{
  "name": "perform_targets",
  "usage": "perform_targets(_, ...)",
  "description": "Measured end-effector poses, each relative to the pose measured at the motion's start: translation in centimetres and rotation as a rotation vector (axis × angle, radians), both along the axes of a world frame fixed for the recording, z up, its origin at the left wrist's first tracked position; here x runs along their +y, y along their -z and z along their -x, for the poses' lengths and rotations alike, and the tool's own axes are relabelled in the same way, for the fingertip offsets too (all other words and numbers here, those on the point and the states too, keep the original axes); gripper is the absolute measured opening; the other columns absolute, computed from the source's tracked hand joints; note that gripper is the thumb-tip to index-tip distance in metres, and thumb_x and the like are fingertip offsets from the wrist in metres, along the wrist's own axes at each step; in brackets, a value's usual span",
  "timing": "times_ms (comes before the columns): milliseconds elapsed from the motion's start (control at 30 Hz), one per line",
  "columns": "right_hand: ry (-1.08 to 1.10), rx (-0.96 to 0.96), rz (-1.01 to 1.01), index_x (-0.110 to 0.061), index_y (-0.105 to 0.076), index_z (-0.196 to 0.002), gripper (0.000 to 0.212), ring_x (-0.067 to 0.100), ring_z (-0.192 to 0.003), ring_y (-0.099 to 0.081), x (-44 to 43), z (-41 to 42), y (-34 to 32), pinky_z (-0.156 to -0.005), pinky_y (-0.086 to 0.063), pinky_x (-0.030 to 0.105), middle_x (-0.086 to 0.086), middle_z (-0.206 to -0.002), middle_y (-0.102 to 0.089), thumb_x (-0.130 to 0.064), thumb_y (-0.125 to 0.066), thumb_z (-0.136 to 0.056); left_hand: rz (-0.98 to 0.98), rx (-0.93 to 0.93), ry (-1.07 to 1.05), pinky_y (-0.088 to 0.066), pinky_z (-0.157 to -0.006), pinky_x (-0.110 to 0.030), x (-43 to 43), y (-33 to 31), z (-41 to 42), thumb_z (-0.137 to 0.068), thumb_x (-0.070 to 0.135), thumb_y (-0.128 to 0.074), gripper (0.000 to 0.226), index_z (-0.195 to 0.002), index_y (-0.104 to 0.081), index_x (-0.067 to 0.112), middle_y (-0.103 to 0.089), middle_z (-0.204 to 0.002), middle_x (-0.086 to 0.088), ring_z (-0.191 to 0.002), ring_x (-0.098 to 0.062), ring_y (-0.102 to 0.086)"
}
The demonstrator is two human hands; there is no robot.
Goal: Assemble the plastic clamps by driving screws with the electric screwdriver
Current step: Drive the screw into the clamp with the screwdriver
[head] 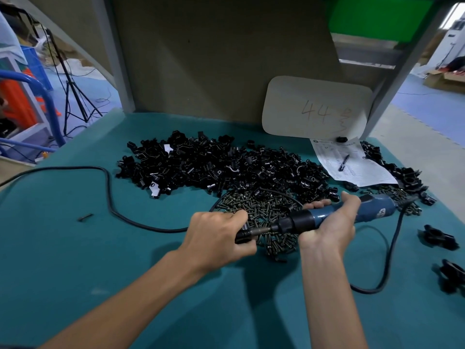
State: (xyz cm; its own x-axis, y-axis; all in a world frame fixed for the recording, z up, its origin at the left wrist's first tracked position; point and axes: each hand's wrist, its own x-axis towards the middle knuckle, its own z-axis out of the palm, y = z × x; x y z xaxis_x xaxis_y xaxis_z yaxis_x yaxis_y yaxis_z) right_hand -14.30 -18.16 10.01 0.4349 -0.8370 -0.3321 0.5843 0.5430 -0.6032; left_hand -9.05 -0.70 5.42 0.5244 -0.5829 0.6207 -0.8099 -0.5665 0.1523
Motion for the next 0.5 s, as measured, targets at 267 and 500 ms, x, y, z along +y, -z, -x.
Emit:
perform_targets(267, -0.037, 0.01, -0.053, -0.015, -0.049, -0.103, 0.025, 0.012, -0.046, -0.049, -0.28, -0.3, -0.24, -0.049, -0.046, 0.025, -0.003, -0.059, -0.053, -0.018, -0.069, -0.088, 0.027, 0.032, -0.043, -0.021, -0.045, -0.021, -0.1, 0.72, 0.38, -0.069, 0.048, -0.056, 0.032, -0.063, -0.044, 0.02, -0.047, -0.048, 0.006, -0.041, -0.019, -0.047)
perform_targets(500, -0.065, 0.008, -0.066, -0.016, -0.049, -0.106, 0.031, 0.012, -0.047, -0.051, -0.6, -0.14, -0.09, -0.05, -0.048, 0.024, -0.003, -0.059, -0.055, -0.023, -0.073, -0.088, 0.011, 0.107, -0.019, -0.022, -0.044, -0.021, -0.1, 0.59, 0.68, -0.069, 0.047, -0.058, 0.032, -0.063, -0.045, 0.019, -0.044, -0.047, 0.006, -0.041, -0.019, -0.045)
